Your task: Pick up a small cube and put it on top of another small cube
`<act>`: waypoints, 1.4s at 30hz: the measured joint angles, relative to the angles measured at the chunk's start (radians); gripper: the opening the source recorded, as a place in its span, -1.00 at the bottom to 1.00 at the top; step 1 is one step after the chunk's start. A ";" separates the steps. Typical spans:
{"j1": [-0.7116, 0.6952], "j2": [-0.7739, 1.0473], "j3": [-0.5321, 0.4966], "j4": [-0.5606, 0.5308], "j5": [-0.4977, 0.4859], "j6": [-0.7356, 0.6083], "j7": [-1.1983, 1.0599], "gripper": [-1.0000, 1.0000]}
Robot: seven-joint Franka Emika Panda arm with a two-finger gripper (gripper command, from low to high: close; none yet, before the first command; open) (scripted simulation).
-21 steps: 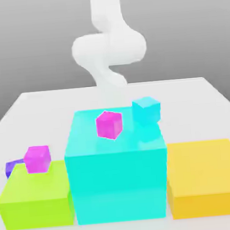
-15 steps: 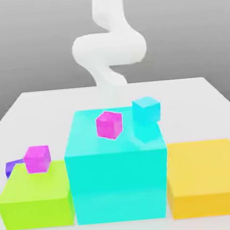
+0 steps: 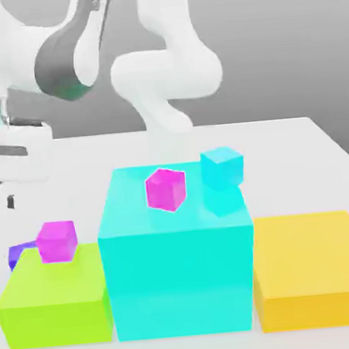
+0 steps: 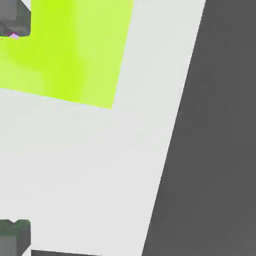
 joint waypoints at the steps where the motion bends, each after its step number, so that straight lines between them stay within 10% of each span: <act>1: -0.012 0.033 -0.020 -0.014 0.032 0.019 -0.065 0.00; 6: -0.140 0.203 -0.004 -0.078 0.295 0.103 -0.456 0.00; 12: -0.341 0.421 0.243 -0.042 0.591 0.250 -0.711 0.00; 13: -0.367 0.445 0.275 -0.036 0.615 0.269 -0.731 -1.00; 19: -0.380 0.457 0.290 -0.033 0.628 0.276 -0.741 -1.00; 32: -0.213 0.102 0.090 -0.088 0.085 0.008 -0.173 -1.00; 42: -0.204 -0.106 0.201 -0.082 -0.022 -0.194 0.220 -1.00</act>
